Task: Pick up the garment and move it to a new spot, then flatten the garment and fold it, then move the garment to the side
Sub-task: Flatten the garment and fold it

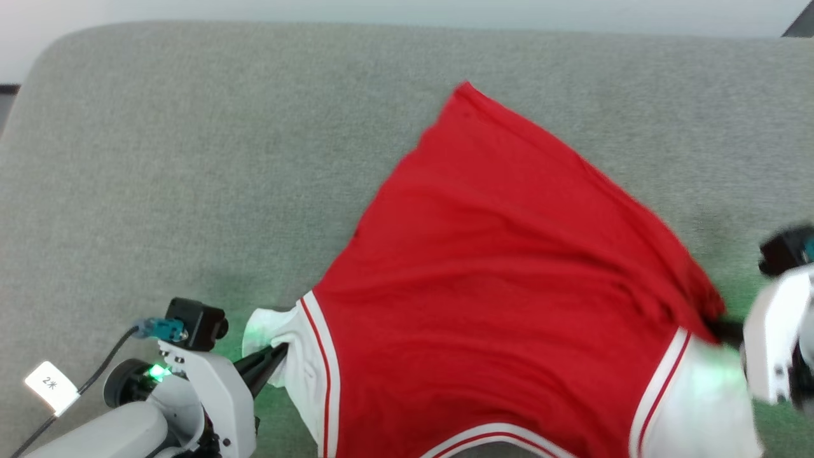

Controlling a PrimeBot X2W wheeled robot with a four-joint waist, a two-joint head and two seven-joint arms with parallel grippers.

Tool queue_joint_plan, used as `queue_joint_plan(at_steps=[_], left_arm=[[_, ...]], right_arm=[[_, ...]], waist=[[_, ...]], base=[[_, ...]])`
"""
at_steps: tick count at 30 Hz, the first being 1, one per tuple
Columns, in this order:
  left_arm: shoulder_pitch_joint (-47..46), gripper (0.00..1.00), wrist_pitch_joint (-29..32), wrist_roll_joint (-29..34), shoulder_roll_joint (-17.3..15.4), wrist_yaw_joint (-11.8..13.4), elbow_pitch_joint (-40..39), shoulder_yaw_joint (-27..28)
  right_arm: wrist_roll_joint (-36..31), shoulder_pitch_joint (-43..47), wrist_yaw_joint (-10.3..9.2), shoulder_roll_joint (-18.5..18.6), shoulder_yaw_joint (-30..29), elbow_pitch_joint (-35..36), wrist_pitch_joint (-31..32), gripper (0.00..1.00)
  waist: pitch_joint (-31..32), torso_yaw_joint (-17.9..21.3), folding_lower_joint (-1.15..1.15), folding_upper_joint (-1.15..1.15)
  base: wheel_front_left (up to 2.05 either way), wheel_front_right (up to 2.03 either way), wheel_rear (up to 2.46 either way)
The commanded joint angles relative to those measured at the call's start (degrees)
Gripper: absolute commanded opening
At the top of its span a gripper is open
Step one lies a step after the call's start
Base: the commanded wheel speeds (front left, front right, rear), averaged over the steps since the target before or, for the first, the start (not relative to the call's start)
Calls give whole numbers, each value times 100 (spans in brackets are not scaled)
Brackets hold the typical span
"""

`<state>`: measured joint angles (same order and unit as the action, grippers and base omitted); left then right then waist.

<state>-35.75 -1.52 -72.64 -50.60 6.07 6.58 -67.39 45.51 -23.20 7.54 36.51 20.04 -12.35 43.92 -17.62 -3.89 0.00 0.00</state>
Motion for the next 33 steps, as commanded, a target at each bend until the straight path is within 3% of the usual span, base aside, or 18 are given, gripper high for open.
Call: queue_joint_plan(at_steps=[1,10,11,12,13,18,26,33], left_arm=[[74,0,4,-44,-3,48,-24,-9],[79,0,-22,-47,-21,57,-82,1],[74,0,-19,-46,-18,57,-77,3],[69,0,-15,-47,-12,56,-75,3],[64,0,-12,-45,-7,53,-74,1],[57,0,-13,-32,-2,62,-84,-1],[40,0,-27,4,46,86,-121,-12],[-74,0,14,85,192,51,-104,-34]], right_arm=[[-3,662,-12,-37,13,-119,216,0],[-611,1794,-16,-666,-884,249,90,0],[-682,1828,-16,-753,-965,249,55,28],[-750,1833,-16,-823,-1025,275,28,82],[-820,1828,-16,-864,-1075,302,33,100],[-980,1754,-29,-896,-1456,696,91,100],[-1161,1364,-10,-875,-1958,1882,224,100],[-1545,326,-10,-971,-1629,2001,-620,100]], waist=[[111,100,0,0],[123,122,0,0],[126,126,0,0],[127,129,0,0],[131,131,0,0],[142,128,0,0],[123,50,0,0],[9,-183,0,0]], base=[[0,0,0],[0,0,0],[0,0,0],[0,0,0],[0,0,0],[0,0,0],[0,0,0],[0,0,0]])
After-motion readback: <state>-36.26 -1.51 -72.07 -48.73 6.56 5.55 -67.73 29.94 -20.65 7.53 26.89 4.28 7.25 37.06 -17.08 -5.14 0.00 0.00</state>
